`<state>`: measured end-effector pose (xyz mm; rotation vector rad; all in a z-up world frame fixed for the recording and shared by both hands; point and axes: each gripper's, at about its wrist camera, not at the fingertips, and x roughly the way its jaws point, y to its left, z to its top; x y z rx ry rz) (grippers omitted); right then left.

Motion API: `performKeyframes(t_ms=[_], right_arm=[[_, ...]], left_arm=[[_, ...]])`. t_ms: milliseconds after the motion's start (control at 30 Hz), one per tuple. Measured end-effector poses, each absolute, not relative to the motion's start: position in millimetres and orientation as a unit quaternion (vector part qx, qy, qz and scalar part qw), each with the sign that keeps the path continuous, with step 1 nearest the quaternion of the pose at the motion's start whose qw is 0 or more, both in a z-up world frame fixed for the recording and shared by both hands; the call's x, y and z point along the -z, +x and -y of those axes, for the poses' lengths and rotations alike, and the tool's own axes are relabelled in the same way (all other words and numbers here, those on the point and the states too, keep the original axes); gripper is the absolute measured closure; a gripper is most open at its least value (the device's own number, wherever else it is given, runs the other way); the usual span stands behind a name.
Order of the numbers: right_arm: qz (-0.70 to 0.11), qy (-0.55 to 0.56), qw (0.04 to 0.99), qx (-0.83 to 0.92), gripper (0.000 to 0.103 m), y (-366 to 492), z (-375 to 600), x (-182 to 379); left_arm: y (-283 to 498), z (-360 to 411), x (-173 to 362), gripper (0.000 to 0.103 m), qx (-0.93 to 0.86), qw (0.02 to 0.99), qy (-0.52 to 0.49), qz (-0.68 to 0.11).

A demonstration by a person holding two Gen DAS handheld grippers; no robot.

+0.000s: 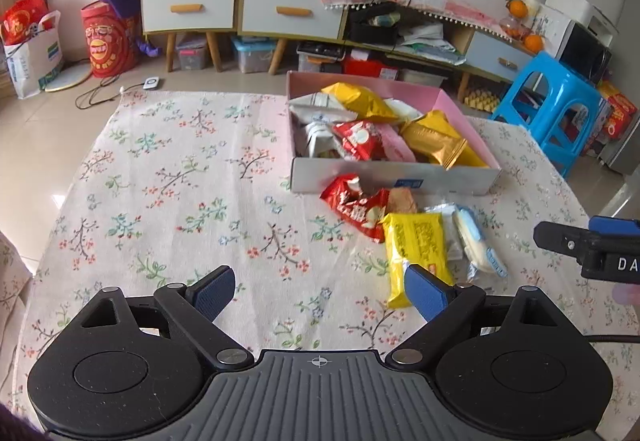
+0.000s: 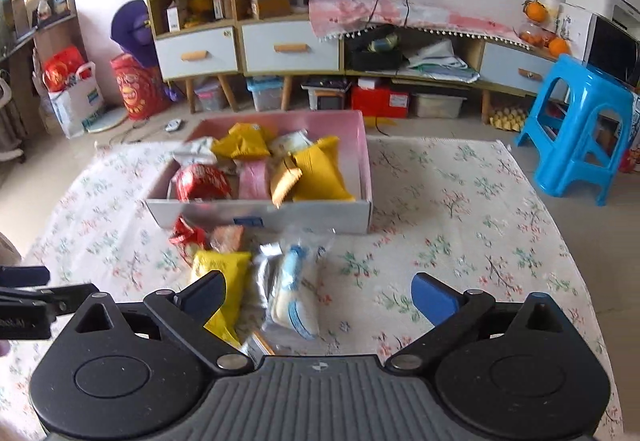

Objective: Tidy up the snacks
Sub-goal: 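Move both open tools back over the remaining snacks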

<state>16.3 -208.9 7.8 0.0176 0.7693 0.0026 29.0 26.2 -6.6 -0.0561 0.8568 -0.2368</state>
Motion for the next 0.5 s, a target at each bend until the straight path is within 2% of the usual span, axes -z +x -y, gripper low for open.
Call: performKeyframes(t_ms=[500], right_arm=[[-0.366,-0.117,0.922,-0.036,0.012,-12,175,11]], left_arm=[[25,-29,35,0.007,0.083,0.896,-0.031,-0.434]])
